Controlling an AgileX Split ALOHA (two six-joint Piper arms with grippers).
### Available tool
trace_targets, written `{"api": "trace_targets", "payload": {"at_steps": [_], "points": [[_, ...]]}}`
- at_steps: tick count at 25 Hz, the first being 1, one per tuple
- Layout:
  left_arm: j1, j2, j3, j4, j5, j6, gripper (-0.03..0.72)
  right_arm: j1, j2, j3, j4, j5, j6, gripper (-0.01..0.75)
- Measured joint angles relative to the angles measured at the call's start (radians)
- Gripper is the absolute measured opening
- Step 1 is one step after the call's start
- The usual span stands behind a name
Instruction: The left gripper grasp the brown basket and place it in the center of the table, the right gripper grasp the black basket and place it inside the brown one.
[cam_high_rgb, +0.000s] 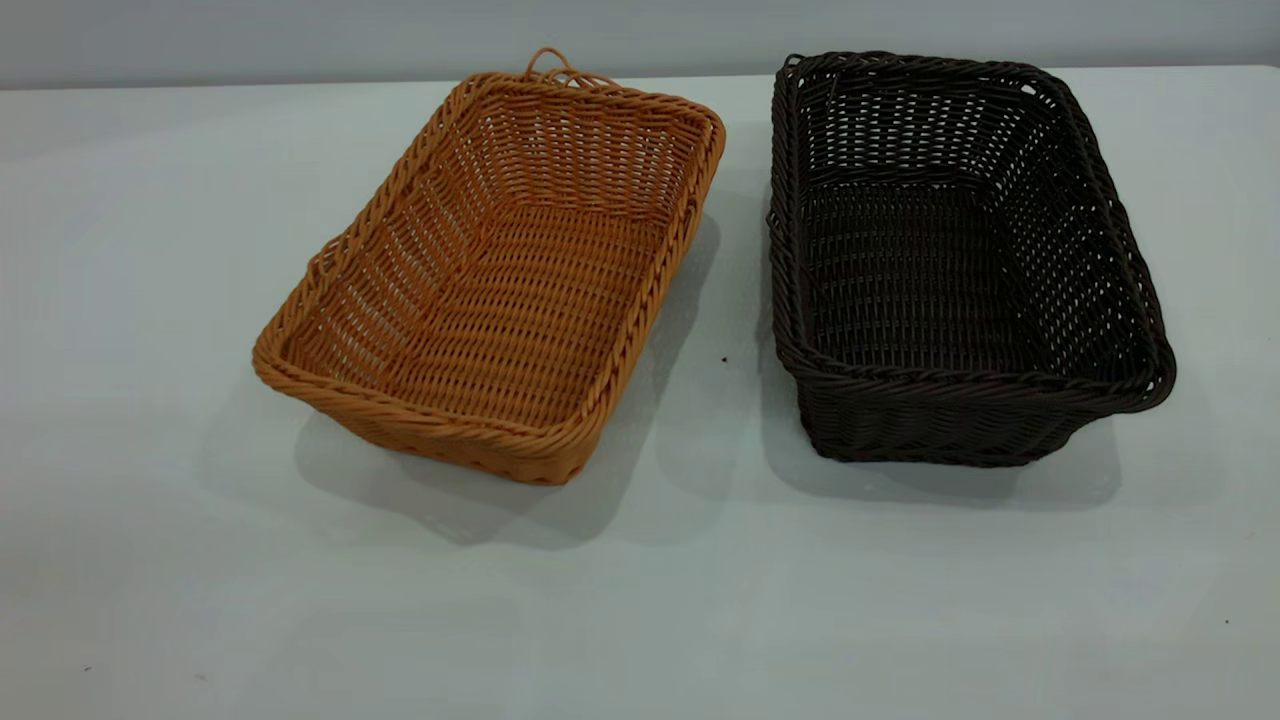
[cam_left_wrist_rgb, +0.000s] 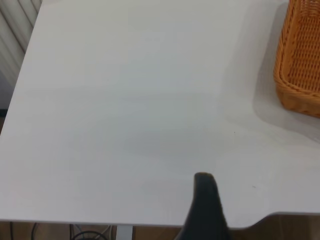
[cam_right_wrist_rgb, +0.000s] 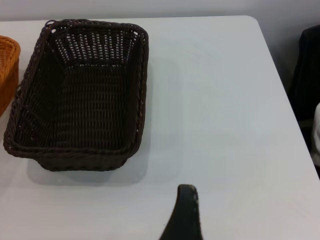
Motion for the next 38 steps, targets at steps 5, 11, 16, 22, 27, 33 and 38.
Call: {"api": "trace_targets", "payload": {"at_steps": [5, 11, 16, 22, 27, 33, 38], "points": [[0.000, 0.000, 0.000, 0.000, 0.000, -0.002, 0.509, 0.000, 0.000, 0.000, 0.000, 0.000, 0.000, 0.590], [0.000, 0.172, -0.054, -0.013, -0.127, -0.005, 0.509, 0.000, 0.000, -0.004, -0.008, -0.018, 0.054, 0.590], [0.000, 0.467, -0.137, -0.078, -0.312, 0.038, 0.509, 0.000, 0.029, -0.024, -0.008, -0.078, 0.071, 0.590], [0.000, 0.838, -0.276, -0.082, -0.472, 0.101, 0.509, 0.000, 0.058, -0.025, -0.009, -0.092, 0.074, 0.590], [0.000, 1.128, -0.412, -0.133, -0.547, 0.112, 0.509, 0.000, 0.064, -0.025, -0.009, -0.095, 0.074, 0.590], [-0.065, 1.419, -0.557, -0.220, -0.587, 0.199, 0.509, 0.000, 0.154, -0.025, -0.009, -0.097, 0.074, 0.590], [-0.150, 1.613, -0.615, -0.225, -0.649, 0.232, 0.509, 0.000, 0.255, -0.025, -0.009, -0.104, 0.074, 0.590]]}}
